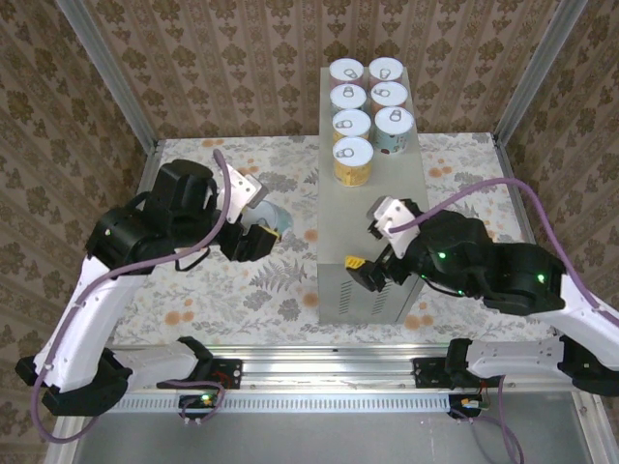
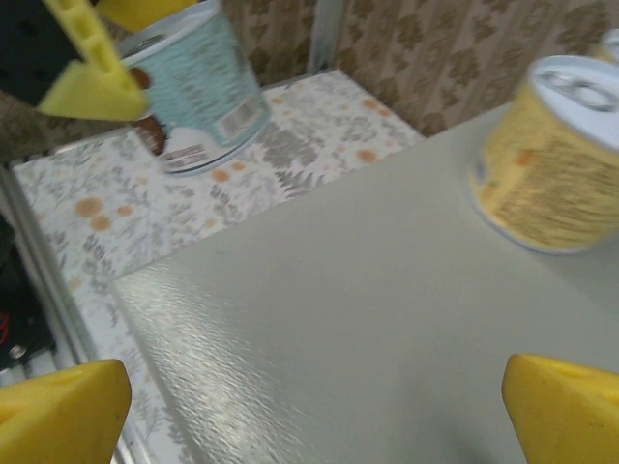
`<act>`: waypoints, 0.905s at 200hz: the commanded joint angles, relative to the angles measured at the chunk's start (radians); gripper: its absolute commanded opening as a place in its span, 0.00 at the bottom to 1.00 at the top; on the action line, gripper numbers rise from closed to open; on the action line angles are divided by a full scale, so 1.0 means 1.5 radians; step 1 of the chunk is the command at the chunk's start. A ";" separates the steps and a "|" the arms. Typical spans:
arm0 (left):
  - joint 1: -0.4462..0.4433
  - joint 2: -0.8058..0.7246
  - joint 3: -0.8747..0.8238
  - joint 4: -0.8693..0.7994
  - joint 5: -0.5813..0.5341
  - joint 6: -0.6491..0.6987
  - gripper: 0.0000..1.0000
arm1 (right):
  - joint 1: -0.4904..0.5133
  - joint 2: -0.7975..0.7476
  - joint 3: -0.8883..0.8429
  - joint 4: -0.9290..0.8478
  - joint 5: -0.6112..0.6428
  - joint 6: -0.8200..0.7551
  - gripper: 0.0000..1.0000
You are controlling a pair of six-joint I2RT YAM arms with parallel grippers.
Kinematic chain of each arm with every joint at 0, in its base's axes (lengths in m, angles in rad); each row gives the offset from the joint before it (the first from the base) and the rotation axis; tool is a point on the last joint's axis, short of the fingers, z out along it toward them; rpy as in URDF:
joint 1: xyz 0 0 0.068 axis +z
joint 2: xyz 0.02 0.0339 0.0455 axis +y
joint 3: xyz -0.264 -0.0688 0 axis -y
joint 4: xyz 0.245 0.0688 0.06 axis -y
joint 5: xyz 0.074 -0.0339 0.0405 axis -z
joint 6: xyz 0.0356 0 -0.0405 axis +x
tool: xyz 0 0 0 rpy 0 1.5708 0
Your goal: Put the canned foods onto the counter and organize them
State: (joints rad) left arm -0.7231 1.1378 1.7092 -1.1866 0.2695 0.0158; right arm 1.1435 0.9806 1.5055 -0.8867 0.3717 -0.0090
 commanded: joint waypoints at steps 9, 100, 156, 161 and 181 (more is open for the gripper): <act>-0.013 0.016 0.076 0.016 0.108 0.055 0.54 | 0.004 -0.060 -0.035 0.019 0.065 0.037 1.00; -0.158 0.213 0.328 -0.121 0.094 0.136 0.54 | 0.004 -0.138 -0.064 -0.027 0.092 0.061 1.00; -0.197 0.318 0.434 -0.161 0.094 0.162 0.54 | 0.005 -0.151 -0.105 0.014 0.038 0.013 1.00; -0.198 0.325 0.441 -0.162 0.095 0.163 0.54 | 0.005 -0.152 -0.109 0.023 0.036 0.008 1.00; -0.201 0.350 0.463 -0.168 0.100 0.169 0.54 | 0.004 -0.156 -0.134 0.071 0.023 -0.011 1.00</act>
State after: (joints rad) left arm -1.0142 1.6344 2.3497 -1.4166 0.3977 0.2253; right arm 1.1435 0.7582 1.3399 -0.8848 0.4412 0.0242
